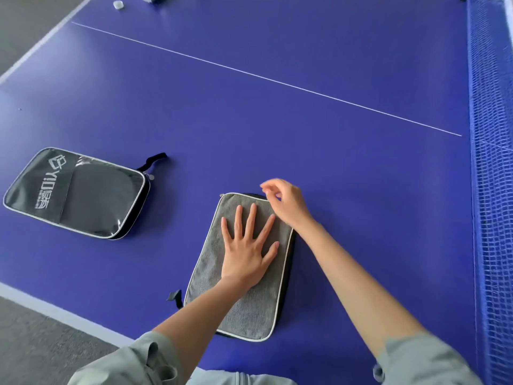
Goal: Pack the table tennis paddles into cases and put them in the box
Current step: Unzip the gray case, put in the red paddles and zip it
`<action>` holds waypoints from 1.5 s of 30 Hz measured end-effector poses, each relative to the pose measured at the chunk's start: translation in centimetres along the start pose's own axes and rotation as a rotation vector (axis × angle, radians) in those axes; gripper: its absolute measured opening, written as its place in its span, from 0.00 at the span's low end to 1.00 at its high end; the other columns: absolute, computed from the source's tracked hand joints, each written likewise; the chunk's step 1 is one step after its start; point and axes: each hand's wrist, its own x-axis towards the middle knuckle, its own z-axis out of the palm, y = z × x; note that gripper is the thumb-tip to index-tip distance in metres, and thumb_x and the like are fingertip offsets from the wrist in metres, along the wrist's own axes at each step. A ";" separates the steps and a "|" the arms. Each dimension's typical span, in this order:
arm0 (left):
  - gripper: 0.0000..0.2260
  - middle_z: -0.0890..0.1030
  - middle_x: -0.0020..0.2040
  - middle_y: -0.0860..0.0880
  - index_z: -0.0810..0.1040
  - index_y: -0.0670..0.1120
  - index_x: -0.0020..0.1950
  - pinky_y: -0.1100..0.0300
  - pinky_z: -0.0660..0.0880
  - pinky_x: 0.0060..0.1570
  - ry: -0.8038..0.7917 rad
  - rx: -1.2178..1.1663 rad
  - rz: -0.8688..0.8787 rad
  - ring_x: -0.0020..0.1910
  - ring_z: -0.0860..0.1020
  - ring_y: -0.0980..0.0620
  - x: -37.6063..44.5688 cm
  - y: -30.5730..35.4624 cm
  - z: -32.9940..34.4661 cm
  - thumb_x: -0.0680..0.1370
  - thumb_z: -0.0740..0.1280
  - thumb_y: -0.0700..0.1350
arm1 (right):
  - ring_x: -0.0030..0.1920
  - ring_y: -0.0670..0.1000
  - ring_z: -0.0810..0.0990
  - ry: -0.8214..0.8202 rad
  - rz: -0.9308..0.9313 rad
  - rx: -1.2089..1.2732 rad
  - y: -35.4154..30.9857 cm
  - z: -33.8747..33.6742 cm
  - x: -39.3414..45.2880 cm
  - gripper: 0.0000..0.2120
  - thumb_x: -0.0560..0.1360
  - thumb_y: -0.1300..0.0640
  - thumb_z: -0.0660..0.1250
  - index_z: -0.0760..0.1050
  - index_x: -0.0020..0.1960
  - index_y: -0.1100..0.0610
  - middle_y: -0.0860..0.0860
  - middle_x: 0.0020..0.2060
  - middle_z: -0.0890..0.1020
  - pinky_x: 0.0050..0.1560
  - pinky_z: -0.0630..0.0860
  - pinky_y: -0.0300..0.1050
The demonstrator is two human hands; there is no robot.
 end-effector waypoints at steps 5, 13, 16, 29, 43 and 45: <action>0.26 0.47 0.78 0.47 0.47 0.61 0.76 0.35 0.42 0.70 -0.001 -0.011 -0.005 0.76 0.42 0.41 0.0 0.0 -0.2 0.79 0.45 0.64 | 0.54 0.50 0.77 -0.635 -0.239 -0.195 -3.6 1.6 7.6 0.19 0.77 0.69 0.56 0.78 0.59 0.54 0.51 0.60 0.79 0.57 0.72 0.41; 0.25 0.46 0.78 0.47 0.48 0.61 0.76 0.35 0.42 0.70 0.007 -0.039 -0.010 0.76 0.41 0.42 -0.1 0.1 -0.3 0.79 0.46 0.63 | 0.37 0.32 0.76 -0.967 -0.360 -0.327 -4.2 3.4 10.6 0.16 0.77 0.66 0.60 0.80 0.58 0.53 0.37 0.39 0.78 0.45 0.71 0.33; 0.25 0.46 0.78 0.48 0.48 0.61 0.76 0.35 0.42 0.70 0.008 -0.035 -0.011 0.76 0.41 0.42 0.0 0.1 -0.3 0.79 0.46 0.63 | 0.43 0.35 0.79 -0.944 -0.367 -0.305 -3.8 3.5 10.7 0.13 0.76 0.64 0.63 0.81 0.56 0.55 0.44 0.44 0.84 0.49 0.75 0.36; 0.26 0.47 0.78 0.48 0.49 0.61 0.76 0.35 0.44 0.70 -0.002 -0.020 -0.036 0.76 0.42 0.42 -0.1 0.3 -0.4 0.79 0.47 0.64 | 0.45 0.43 0.82 -0.648 -0.245 -0.107 -0.1 2.5 10.3 0.07 0.72 0.57 0.71 0.84 0.48 0.58 0.51 0.45 0.86 0.51 0.76 0.36; 0.27 0.50 0.78 0.48 0.51 0.61 0.76 0.35 0.45 0.70 0.021 0.029 -0.049 0.76 0.46 0.41 -0.1 0.4 -0.4 0.77 0.48 0.65 | 0.43 0.43 0.83 -0.270 0.024 0.070 8.1 -5.4 0.7 0.04 0.71 0.59 0.73 0.85 0.44 0.54 0.47 0.40 0.86 0.47 0.75 0.33; 0.27 0.50 0.78 0.48 0.50 0.61 0.76 0.35 0.44 0.70 0.025 0.038 -0.051 0.76 0.46 0.41 -0.1 0.3 -0.3 0.77 0.47 0.65 | 0.42 0.42 0.82 -0.184 0.043 0.075 8.5 -5.6 -1.6 0.04 0.71 0.60 0.73 0.85 0.44 0.55 0.48 0.39 0.86 0.45 0.74 0.30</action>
